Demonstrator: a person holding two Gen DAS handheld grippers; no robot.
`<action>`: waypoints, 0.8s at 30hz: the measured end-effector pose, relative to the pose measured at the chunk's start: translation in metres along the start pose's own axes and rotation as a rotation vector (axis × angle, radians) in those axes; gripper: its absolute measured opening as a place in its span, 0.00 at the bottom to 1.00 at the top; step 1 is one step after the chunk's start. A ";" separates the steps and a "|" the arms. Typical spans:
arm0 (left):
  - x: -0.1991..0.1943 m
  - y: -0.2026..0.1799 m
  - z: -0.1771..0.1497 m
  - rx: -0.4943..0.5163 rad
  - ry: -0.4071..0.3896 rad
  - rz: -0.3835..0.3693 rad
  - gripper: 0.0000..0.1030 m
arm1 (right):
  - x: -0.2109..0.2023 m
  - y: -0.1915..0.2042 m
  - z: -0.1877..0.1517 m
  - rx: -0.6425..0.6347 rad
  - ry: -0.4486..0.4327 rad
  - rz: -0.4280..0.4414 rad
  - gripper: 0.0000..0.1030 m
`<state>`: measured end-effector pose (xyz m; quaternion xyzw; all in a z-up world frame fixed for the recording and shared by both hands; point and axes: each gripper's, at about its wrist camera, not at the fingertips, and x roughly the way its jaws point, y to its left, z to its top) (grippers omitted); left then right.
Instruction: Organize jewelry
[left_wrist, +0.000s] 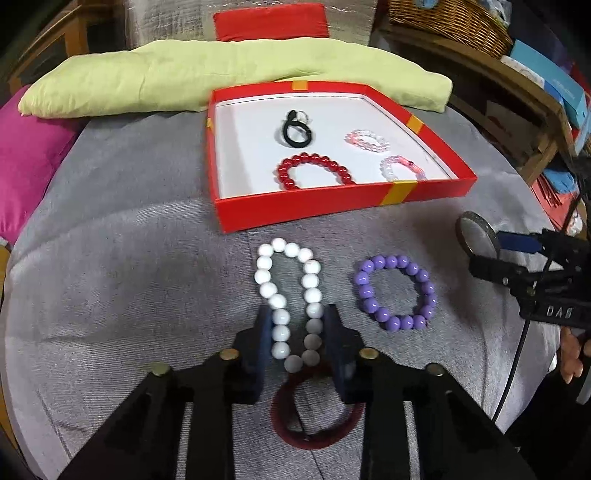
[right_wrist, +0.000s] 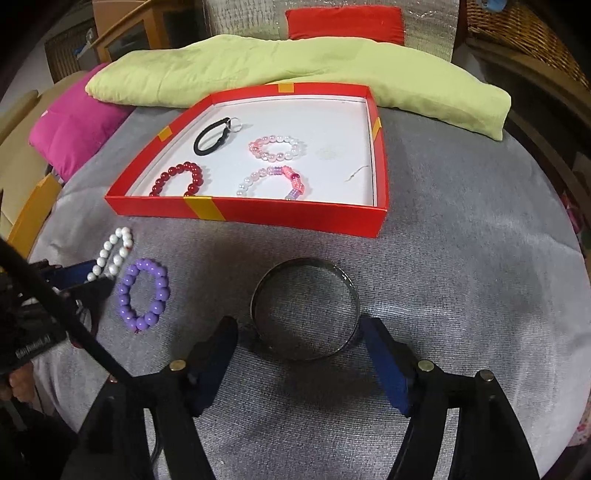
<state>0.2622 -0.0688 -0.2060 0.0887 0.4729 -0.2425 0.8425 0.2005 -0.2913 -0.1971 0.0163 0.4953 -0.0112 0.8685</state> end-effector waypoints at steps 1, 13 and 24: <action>0.000 0.002 0.000 -0.007 -0.002 0.000 0.23 | 0.001 0.001 0.000 -0.005 -0.002 -0.005 0.71; -0.012 0.013 0.000 -0.044 -0.043 -0.011 0.09 | -0.005 0.002 0.001 0.002 -0.039 0.020 0.59; -0.031 0.012 0.004 -0.062 -0.108 -0.042 0.09 | -0.017 0.005 0.003 0.007 -0.074 0.057 0.59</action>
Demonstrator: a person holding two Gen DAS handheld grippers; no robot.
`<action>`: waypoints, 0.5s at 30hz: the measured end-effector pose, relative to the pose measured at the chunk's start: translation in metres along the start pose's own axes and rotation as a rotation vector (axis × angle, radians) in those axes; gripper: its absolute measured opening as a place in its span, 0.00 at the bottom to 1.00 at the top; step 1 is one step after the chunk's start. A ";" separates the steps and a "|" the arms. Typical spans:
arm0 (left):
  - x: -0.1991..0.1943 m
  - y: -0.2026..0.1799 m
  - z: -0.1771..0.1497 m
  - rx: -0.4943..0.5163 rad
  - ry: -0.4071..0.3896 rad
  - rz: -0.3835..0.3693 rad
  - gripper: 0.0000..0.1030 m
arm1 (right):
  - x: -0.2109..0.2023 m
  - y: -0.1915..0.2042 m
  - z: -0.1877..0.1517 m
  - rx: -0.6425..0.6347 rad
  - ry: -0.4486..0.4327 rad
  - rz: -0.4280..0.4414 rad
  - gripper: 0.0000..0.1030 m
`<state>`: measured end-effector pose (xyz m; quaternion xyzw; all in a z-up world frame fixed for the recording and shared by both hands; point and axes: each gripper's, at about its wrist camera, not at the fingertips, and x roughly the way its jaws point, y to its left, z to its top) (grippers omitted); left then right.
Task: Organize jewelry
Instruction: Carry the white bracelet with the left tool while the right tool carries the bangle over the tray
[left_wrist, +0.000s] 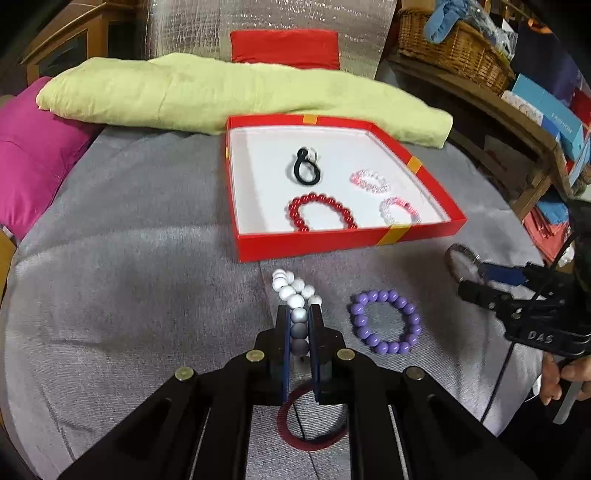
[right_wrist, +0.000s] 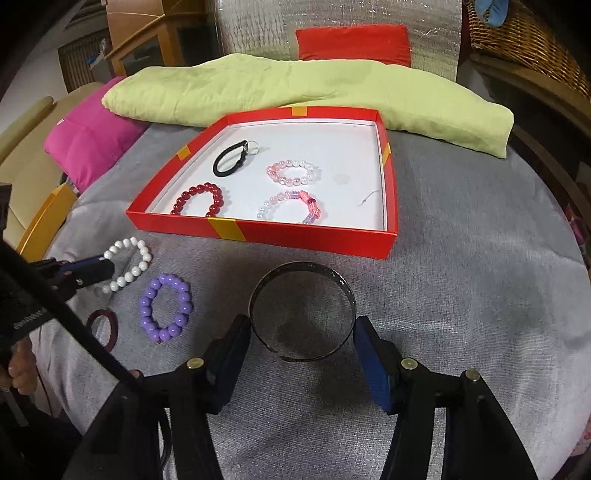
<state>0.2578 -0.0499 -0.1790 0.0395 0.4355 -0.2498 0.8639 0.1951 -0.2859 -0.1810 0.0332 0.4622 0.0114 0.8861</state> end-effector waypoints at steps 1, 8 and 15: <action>-0.002 -0.001 0.001 0.001 -0.011 -0.005 0.09 | -0.001 0.000 0.000 0.002 -0.005 0.007 0.59; -0.015 -0.006 0.006 -0.002 -0.060 -0.027 0.09 | -0.011 0.008 0.001 0.002 -0.043 0.056 0.59; -0.030 -0.007 0.012 -0.011 -0.125 -0.045 0.09 | -0.021 0.016 0.006 -0.010 -0.094 0.102 0.59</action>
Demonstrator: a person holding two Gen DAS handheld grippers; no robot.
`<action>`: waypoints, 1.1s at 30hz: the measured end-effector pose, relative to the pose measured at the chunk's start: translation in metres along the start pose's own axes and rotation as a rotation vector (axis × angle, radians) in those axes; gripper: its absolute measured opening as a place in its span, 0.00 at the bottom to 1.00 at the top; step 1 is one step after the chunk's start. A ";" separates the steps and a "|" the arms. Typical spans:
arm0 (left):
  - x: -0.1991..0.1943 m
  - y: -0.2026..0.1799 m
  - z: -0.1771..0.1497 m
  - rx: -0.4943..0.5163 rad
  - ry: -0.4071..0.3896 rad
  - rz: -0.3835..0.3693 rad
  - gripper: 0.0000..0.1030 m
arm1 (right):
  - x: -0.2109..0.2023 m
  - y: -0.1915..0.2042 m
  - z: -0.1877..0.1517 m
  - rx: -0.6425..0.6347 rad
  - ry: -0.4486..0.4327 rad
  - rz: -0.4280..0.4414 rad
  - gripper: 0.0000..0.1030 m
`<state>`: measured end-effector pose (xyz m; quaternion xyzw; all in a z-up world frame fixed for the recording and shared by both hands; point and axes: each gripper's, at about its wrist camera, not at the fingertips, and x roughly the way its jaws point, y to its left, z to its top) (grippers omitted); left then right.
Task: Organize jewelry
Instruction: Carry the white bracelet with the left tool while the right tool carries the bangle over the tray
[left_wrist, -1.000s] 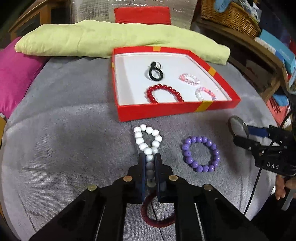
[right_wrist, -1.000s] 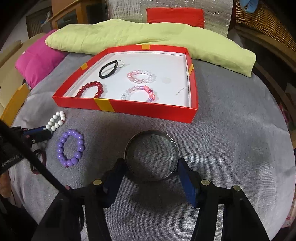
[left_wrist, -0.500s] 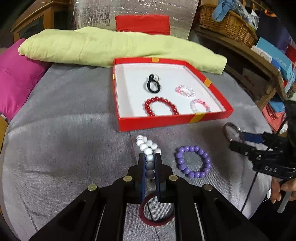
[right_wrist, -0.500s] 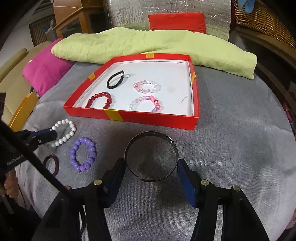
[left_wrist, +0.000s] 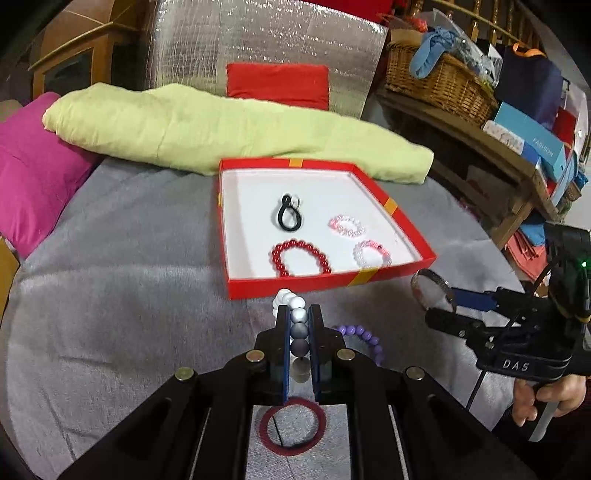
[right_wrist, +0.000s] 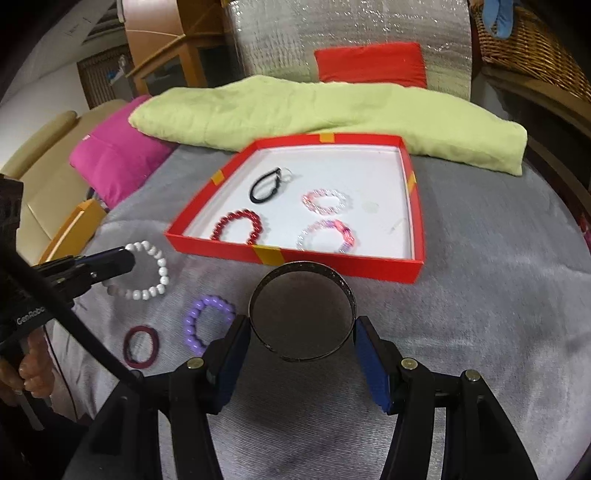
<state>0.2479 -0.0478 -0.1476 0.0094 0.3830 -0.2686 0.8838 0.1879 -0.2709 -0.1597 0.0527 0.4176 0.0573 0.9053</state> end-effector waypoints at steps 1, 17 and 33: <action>-0.002 -0.001 0.002 0.005 -0.015 0.002 0.09 | -0.001 0.001 0.001 0.001 -0.007 0.006 0.59; -0.003 -0.012 0.025 0.004 -0.165 0.017 0.09 | 0.000 -0.003 0.029 0.077 -0.089 0.039 0.59; 0.040 -0.013 0.065 0.043 -0.157 0.048 0.09 | 0.050 -0.037 0.087 0.216 -0.099 0.070 0.59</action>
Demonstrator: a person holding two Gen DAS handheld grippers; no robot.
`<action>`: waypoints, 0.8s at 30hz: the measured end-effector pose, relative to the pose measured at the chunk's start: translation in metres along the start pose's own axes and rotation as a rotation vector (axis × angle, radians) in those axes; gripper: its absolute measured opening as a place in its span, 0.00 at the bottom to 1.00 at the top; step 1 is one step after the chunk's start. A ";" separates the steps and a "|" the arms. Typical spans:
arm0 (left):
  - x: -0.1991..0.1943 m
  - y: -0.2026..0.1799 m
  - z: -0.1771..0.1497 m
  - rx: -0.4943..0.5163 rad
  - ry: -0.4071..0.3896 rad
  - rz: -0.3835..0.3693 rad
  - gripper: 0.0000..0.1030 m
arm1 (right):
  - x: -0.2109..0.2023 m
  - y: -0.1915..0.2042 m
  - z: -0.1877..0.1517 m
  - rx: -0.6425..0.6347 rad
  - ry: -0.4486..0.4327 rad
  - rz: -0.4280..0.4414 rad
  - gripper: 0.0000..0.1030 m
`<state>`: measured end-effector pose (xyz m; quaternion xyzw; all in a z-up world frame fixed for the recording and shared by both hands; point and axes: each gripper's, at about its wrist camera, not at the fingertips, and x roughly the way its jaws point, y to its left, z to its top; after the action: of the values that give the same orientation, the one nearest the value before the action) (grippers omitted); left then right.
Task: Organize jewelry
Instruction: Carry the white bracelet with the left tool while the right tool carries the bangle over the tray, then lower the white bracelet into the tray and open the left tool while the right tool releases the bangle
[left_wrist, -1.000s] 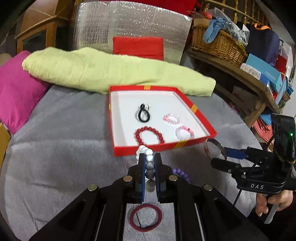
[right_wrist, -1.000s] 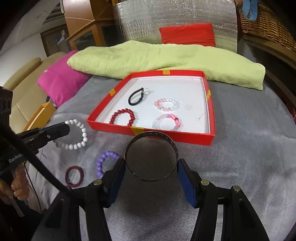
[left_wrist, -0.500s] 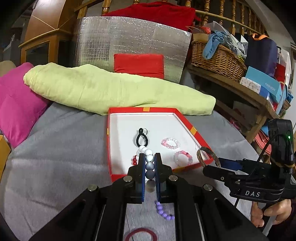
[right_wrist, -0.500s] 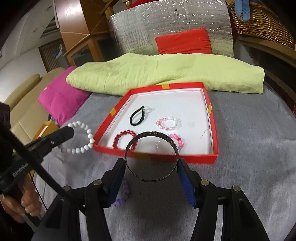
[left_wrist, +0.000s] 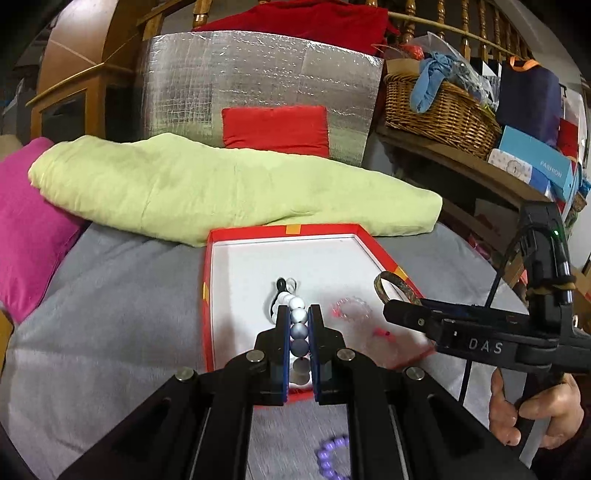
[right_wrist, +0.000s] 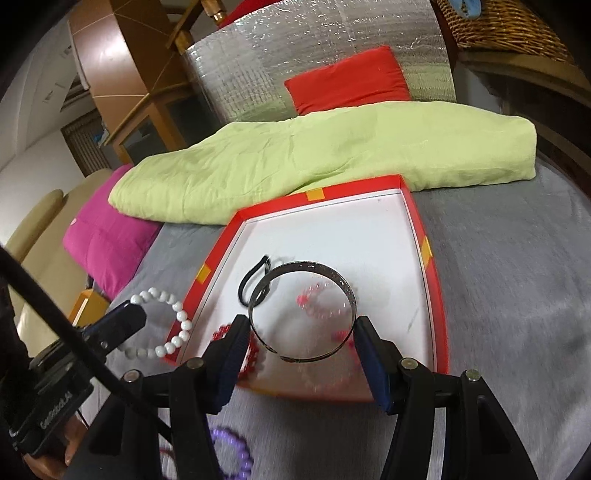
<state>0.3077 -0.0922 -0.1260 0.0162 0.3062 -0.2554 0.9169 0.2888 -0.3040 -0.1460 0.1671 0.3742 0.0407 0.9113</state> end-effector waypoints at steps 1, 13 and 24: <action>0.005 0.001 0.004 0.005 0.005 0.001 0.09 | 0.003 -0.002 0.003 0.010 0.002 0.002 0.59; 0.072 0.021 0.048 0.013 0.068 0.004 0.09 | 0.058 -0.032 0.045 0.105 0.059 -0.022 0.59; 0.112 0.032 0.049 -0.021 0.153 0.002 0.09 | 0.086 -0.053 0.058 0.193 0.093 -0.050 0.59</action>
<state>0.4260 -0.1249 -0.1539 0.0262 0.3779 -0.2492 0.8913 0.3881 -0.3530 -0.1830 0.2428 0.4223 -0.0104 0.8733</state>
